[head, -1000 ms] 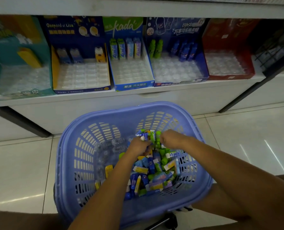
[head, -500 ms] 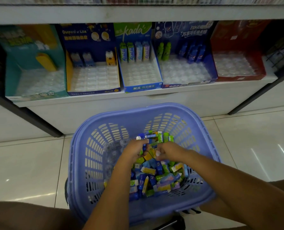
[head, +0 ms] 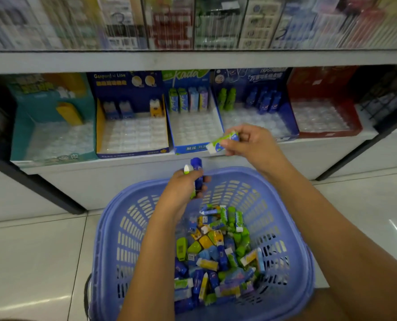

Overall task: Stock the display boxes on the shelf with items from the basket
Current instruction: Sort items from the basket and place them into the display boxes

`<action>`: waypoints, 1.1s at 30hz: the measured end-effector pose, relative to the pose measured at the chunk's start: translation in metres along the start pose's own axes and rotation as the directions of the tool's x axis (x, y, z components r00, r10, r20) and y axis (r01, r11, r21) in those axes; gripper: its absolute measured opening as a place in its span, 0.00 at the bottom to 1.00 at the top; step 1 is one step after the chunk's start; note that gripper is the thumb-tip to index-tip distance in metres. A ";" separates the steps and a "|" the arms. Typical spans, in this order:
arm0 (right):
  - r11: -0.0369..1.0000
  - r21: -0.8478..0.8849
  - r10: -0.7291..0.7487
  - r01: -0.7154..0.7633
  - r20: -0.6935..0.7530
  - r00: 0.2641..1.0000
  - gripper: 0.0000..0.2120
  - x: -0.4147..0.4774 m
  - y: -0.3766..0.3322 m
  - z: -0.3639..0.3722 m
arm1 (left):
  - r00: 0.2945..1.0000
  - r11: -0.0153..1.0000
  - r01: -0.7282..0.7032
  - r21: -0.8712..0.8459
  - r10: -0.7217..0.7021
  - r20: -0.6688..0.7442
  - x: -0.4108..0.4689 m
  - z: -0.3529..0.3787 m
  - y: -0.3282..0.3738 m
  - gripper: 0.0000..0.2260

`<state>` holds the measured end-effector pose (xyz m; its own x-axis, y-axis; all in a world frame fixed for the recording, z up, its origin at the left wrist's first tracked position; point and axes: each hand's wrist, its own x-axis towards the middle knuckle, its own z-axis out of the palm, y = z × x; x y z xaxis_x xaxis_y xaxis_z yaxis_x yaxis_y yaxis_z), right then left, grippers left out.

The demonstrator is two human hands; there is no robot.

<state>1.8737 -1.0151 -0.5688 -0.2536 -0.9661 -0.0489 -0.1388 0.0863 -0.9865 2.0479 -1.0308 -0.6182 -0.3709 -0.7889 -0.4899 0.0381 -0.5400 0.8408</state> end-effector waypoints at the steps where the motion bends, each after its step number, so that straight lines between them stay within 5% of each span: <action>1: 0.999 -0.027 -0.046 0.045 -0.029 0.999 0.07 0.008 -0.009 0.002 | 0.999 0.998 -0.034 -0.044 0.034 0.013 -0.003 -0.001 0.007 0.05; 5: 0.933 -0.312 -0.207 0.181 -0.052 0.977 0.13 0.051 -0.033 0.021 | 0.992 0.958 -0.124 -0.258 0.123 -0.022 -0.011 -0.009 0.024 0.05; 12: 0.791 -0.549 -0.295 0.271 0.046 0.954 0.13 0.127 -0.035 0.068 | 0.972 0.927 -0.198 -0.320 0.145 -0.184 -0.008 -0.025 0.030 0.05; 21: 0.844 -0.459 -0.292 0.279 0.045 0.955 0.12 0.147 -0.017 0.080 | 0.966 0.905 -0.251 -0.343 0.213 -0.146 -0.001 -0.042 0.037 0.06; 26: 0.705 -0.612 -0.391 0.359 0.088 0.916 0.09 0.144 -0.007 0.085 | 0.963 0.928 -0.259 -0.268 0.227 -0.145 0.002 -0.046 0.034 0.08; 29: 0.477 -0.773 -0.473 0.419 0.177 0.863 0.09 0.144 -0.006 0.086 | 0.961 0.934 -0.271 -0.234 0.247 -0.126 0.001 -0.047 0.033 0.09; 33: 0.368 -0.843 -0.370 0.392 0.254 0.894 0.11 0.145 -0.018 0.081 | 0.963 0.932 -0.267 -0.245 0.249 -0.102 -0.002 -0.046 0.034 0.09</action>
<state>1.9173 -1.1768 -0.5710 0.0678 -0.9571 0.2819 -0.9578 -0.1415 -0.2503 2.0924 -1.0605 -0.5993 -0.2532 -0.9241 -0.2863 0.3616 -0.3649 0.8579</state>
